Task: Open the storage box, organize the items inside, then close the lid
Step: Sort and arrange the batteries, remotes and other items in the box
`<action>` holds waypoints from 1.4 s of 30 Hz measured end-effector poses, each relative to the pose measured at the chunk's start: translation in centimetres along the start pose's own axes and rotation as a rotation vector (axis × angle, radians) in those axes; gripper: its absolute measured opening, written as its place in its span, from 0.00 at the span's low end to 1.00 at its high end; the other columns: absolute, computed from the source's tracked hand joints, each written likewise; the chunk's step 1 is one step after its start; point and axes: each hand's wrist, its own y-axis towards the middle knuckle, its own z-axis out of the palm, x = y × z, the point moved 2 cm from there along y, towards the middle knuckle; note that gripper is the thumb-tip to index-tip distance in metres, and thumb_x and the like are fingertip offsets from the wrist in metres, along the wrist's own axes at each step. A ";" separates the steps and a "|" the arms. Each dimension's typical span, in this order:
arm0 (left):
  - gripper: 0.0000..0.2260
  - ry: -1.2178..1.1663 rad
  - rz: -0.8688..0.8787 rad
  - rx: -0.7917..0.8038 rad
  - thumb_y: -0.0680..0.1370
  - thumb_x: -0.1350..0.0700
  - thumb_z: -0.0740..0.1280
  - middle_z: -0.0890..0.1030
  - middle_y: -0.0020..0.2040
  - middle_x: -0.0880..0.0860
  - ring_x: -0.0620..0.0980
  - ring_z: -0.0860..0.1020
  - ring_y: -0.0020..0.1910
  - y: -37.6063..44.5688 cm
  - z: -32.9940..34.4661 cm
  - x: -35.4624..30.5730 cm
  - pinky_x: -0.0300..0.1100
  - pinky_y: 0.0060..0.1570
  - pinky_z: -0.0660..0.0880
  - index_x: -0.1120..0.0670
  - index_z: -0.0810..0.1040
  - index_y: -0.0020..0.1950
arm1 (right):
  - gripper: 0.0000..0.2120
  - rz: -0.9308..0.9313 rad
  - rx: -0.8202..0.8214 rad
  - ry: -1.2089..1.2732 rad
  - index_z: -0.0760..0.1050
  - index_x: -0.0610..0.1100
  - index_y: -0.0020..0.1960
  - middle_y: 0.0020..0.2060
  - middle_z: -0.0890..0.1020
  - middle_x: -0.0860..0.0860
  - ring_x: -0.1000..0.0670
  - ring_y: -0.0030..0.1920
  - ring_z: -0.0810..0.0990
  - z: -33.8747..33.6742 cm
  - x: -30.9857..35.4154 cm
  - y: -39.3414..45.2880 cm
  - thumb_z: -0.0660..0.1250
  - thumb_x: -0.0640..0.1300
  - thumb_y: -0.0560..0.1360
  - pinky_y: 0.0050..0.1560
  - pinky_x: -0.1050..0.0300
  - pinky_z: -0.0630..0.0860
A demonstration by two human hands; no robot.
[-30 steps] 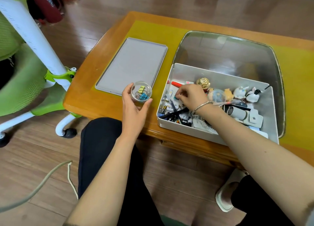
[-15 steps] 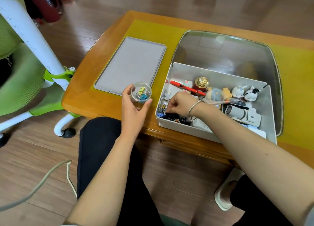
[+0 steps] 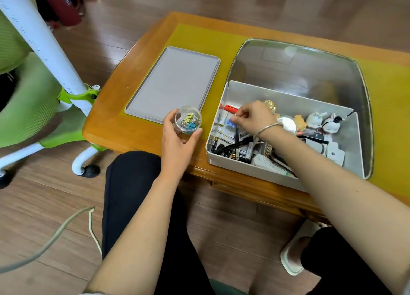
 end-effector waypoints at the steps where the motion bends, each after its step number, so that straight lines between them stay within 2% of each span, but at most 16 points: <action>1: 0.32 -0.001 -0.001 0.004 0.72 0.54 0.74 0.69 0.68 0.49 0.49 0.71 0.66 0.0 0.1 0.0 0.44 0.57 0.78 0.50 0.62 0.71 | 0.10 0.018 0.032 0.120 0.81 0.38 0.41 0.34 0.82 0.45 0.55 0.30 0.76 -0.6 -0.3 -0.4 0.70 0.45 0.74 0.36 0.60 0.74; 4: 0.32 0.010 0.008 0.006 0.72 0.54 0.74 0.69 0.67 0.48 0.49 0.72 0.65 0.0 0.2 0.0 0.44 0.57 0.78 0.49 0.62 0.71 | 0.08 0.110 0.413 0.464 0.78 0.40 0.39 0.30 0.80 0.47 0.55 0.25 0.78 -1.5 -0.6 -2.0 0.68 0.42 0.75 0.30 0.61 0.79; 6: 0.32 0.011 0.014 0.009 0.72 0.54 0.74 0.69 0.66 0.47 0.49 0.72 0.65 0.0 0.3 0.1 0.44 0.57 0.78 0.49 0.62 0.71 | 0.07 0.146 0.707 0.468 0.77 0.41 0.39 0.28 0.80 0.50 0.53 0.28 0.79 -1.1 -0.5 -2.9 0.67 0.42 0.75 0.33 0.60 0.80; 7: 0.32 0.011 0.015 0.008 0.72 0.54 0.74 0.70 0.66 0.47 0.49 0.72 0.65 -0.1 0.3 0.1 0.45 0.57 0.78 0.49 0.62 0.71 | 0.07 0.153 0.797 0.418 0.78 0.41 0.40 0.28 0.79 0.50 0.54 0.29 0.79 -0.6 -0.4 -3.3 0.67 0.42 0.75 0.33 0.61 0.80; 9: 0.32 0.015 0.015 0.007 0.72 0.54 0.74 0.70 0.67 0.48 0.49 0.72 0.65 -0.1 0.3 0.1 0.45 0.57 0.78 0.50 0.62 0.71 | 0.07 0.170 0.827 0.358 0.78 0.42 0.40 0.29 0.78 0.51 0.56 0.28 0.77 0.4 -0.2 -3.5 0.67 0.43 0.75 0.33 0.62 0.78; 11: 0.32 0.012 0.009 0.007 0.72 0.54 0.74 0.70 0.67 0.48 0.50 0.72 0.65 -0.1 0.2 0.1 0.45 0.57 0.78 0.49 0.62 0.71 | 0.06 0.161 0.694 0.392 0.77 0.41 0.41 0.30 0.78 0.50 0.56 0.30 0.77 1.2 0.2 -3.2 0.67 0.42 0.75 0.36 0.61 0.80; 14: 0.32 0.003 0.009 0.001 0.72 0.54 0.74 0.70 0.66 0.47 0.50 0.72 0.65 -0.1 0.1 0.2 0.46 0.57 0.78 0.49 0.62 0.71 | 0.06 0.120 0.348 0.462 0.77 0.40 0.43 0.32 0.79 0.47 0.52 0.32 0.78 0.9 0.3 -2.4 0.66 0.42 0.76 0.45 0.54 0.82; 16: 0.32 0.007 0.010 0.004 0.72 0.53 0.74 0.70 0.66 0.47 0.50 0.72 0.65 -0.1 0.1 0.2 0.45 0.57 0.78 0.48 0.62 0.71 | 0.06 0.114 0.232 0.554 0.77 0.40 0.42 0.30 0.78 0.48 0.54 0.29 0.77 0.2 0.2 -2.1 0.66 0.41 0.76 0.43 0.53 0.82; 19: 0.31 -0.011 0.022 0.007 0.73 0.53 0.74 0.70 0.65 0.45 0.49 0.73 0.64 -0.3 0.2 0.0 0.39 0.55 0.78 0.47 0.62 0.71 | 0.05 0.086 0.172 0.594 0.78 0.40 0.41 0.29 0.77 0.47 0.54 0.26 0.77 -0.8 -0.2 -2.5 0.67 0.40 0.75 0.37 0.53 0.82; 25: 0.31 -0.013 0.096 -0.024 0.72 0.54 0.75 0.71 0.65 0.46 0.48 0.72 0.64 -0.6 0.1 -1.8 0.29 0.52 0.74 0.47 0.64 0.70 | 0.03 0.022 0.024 0.572 0.81 0.37 0.42 0.28 0.79 0.46 0.56 0.22 0.75 -2.5 -1.2 -4.4 0.71 0.38 0.72 0.27 0.65 0.76; 27: 0.31 0.016 0.143 -0.015 0.71 0.55 0.75 0.71 0.66 0.46 0.48 0.71 0.65 -0.7 0.4 -2.9 0.36 0.58 0.75 0.47 0.64 0.70 | 0.00 0.019 -0.042 0.601 0.82 0.41 0.41 0.29 0.81 0.47 0.53 0.24 0.77 -3.0 -1.4 -5.2 0.73 0.37 0.70 0.29 0.62 0.78; 30: 0.31 0.128 0.230 0.030 0.70 0.55 0.76 0.69 0.63 0.42 0.47 0.69 0.65 -1.1 1.8 -4.7 0.51 0.61 0.73 0.48 0.66 0.70 | 0.04 0.029 -0.152 0.647 0.81 0.45 0.38 0.30 0.82 0.48 0.50 0.26 0.78 -4.0 -1.5 -6.2 0.74 0.37 0.69 0.30 0.61 0.78; 33: 0.32 0.193 0.295 0.083 0.69 0.55 0.76 0.71 0.63 0.42 0.44 0.69 0.63 -1.5 3.7 -6.1 0.53 0.62 0.71 0.49 0.67 0.70 | 0.06 0.002 -0.261 0.701 0.81 0.46 0.37 0.27 0.81 0.50 0.54 0.25 0.75 -5.4 -1.3 -7.1 0.74 0.37 0.69 0.29 0.62 0.76; 35: 0.32 0.276 0.343 0.140 0.69 0.49 0.76 0.74 0.64 0.45 0.43 0.68 0.61 -1.8 5.2 -6.7 0.51 0.60 0.71 0.48 0.66 0.70 | 0.07 -0.047 -0.343 0.717 0.80 0.48 0.37 0.26 0.80 0.55 0.58 0.25 0.75 -6.4 -1.2 -7.6 0.74 0.37 0.69 0.28 0.65 0.74; 39: 0.33 0.384 0.365 0.247 0.69 0.42 0.74 0.77 0.61 0.48 0.48 0.72 0.60 -2.6 7.8 -6.8 0.46 0.58 0.69 0.47 0.67 0.70 | 0.05 -0.183 -0.438 0.448 0.82 0.48 0.41 0.33 0.80 0.55 0.55 0.33 0.76 -7.2 -1.1 -8.5 0.74 0.39 0.69 0.36 0.66 0.73; 42: 0.32 0.476 0.433 0.226 0.69 0.38 0.73 0.78 0.60 0.48 0.47 0.74 0.58 -2.8 8.4 -6.7 0.42 0.55 0.71 0.49 0.69 0.69 | 0.03 -0.219 -0.424 0.254 0.84 0.43 0.43 0.36 0.79 0.52 0.57 0.33 0.74 -6.6 -1.5 -8.6 0.74 0.38 0.69 0.37 0.73 0.69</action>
